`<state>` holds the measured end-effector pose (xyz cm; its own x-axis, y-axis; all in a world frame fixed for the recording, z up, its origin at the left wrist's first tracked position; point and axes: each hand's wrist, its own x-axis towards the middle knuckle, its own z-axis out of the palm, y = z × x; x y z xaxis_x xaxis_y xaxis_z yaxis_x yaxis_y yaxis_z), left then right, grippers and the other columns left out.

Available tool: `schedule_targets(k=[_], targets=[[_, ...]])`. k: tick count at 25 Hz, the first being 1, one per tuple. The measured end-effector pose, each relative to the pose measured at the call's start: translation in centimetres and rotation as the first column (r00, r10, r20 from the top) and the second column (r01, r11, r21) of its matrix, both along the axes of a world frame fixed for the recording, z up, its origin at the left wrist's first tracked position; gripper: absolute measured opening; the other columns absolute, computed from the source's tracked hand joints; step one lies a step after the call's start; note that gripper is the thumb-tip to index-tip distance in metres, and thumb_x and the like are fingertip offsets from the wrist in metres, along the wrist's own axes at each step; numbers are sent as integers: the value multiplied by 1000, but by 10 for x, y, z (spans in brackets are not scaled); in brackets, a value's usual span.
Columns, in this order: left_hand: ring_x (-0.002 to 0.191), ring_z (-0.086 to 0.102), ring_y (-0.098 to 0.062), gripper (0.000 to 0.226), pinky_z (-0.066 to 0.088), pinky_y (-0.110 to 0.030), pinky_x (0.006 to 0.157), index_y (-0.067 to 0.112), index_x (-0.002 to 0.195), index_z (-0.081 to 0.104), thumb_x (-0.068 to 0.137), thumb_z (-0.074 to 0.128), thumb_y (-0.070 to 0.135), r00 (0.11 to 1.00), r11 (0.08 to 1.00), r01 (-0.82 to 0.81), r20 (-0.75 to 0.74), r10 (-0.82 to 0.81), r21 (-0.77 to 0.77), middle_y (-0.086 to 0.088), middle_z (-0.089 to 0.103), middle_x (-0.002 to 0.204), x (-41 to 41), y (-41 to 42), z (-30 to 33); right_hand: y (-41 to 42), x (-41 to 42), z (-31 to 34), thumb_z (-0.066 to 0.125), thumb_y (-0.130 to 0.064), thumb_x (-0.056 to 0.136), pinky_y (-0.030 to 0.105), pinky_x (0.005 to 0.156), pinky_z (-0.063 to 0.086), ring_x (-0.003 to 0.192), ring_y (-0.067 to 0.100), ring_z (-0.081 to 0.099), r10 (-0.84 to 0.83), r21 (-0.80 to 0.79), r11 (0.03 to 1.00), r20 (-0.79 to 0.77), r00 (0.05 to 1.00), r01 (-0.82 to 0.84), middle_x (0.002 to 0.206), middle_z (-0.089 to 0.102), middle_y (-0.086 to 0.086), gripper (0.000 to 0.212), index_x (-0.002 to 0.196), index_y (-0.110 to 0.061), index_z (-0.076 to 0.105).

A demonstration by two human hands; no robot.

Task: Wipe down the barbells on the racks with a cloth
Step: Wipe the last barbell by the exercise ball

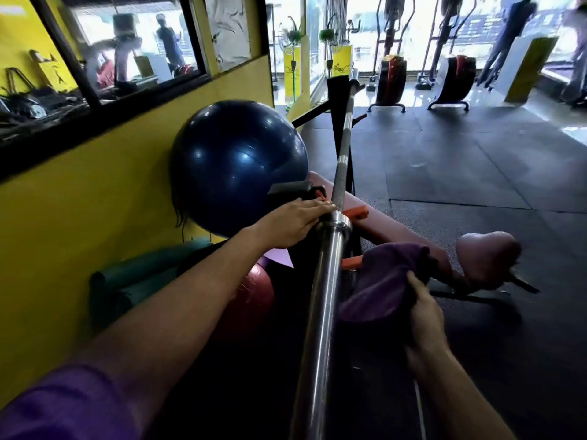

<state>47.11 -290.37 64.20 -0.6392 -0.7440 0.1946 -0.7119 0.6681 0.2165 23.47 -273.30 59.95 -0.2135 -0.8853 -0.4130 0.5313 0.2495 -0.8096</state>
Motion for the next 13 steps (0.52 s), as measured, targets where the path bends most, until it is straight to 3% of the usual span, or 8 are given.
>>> schedule_targets(k=[2, 5, 8, 10, 11, 13], targets=[[152, 26, -17, 46, 10, -46, 123, 26, 154, 39, 108, 39, 24, 998, 1000, 7, 62, -5, -30, 2, 39, 160, -3, -11, 8, -23, 28, 3, 51, -39, 102, 34, 78, 54, 87, 21, 75, 76, -8, 997, 107, 991, -75, 99, 78, 5, 32, 114, -17, 70], [156, 5, -13, 47, -12, -57, 121, 41, 156, 30, 109, 27, 43, 980, 1000, -16, 197, 13, 16, 13, 25, 165, -2, -32, 11, -64, 61, -3, 55, -45, 99, 37, 95, 55, 111, 26, 70, 83, -7, 997, 102, 991, -83, 120, 73, 9, 47, 135, -15, 59], [155, -9, -11, 44, -17, -60, 118, 57, 150, 27, 107, 23, 52, 966, 999, -21, 257, 10, 40, 25, 23, 162, 0, -40, 2, -94, 61, -31, 61, -42, 95, 39, 92, 58, 111, 31, 68, 48, -28, 999, 89, 995, -45, 125, 69, 18, 54, 135, -6, 57], [154, -10, -9, 41, -19, -58, 118, 61, 147, 31, 107, 25, 53, 980, 997, -51, 194, 41, 49, 30, 26, 159, -3, -38, 1, -87, 63, -23, 56, -33, 100, 37, 89, 56, 90, 25, 70, 80, -97, 993, 89, 993, -71, 105, 74, 17, 35, 112, -2, 67], [154, -10, -8, 40, -20, -57, 118, 62, 145, 34, 107, 26, 53, 985, 997, -55, 164, 44, 62, 31, 27, 158, -3, -38, 2, -83, 66, -20, 51, -30, 103, 32, 82, 58, 76, 20, 70, 135, -113, 986, 132, 982, -120, 88, 75, 12, 31, 100, -4, 68], [154, -11, -6, 39, -20, -56, 118, 63, 143, 36, 106, 27, 54, 989, 995, -56, 144, 44, 78, 31, 26, 159, -2, -39, -3, -66, 75, -20, 43, -30, 106, 23, 59, 57, 57, 11, 69, 180, -41, 984, 198, 964, -175, 67, 73, 1, 33, 96, -8, 66]])
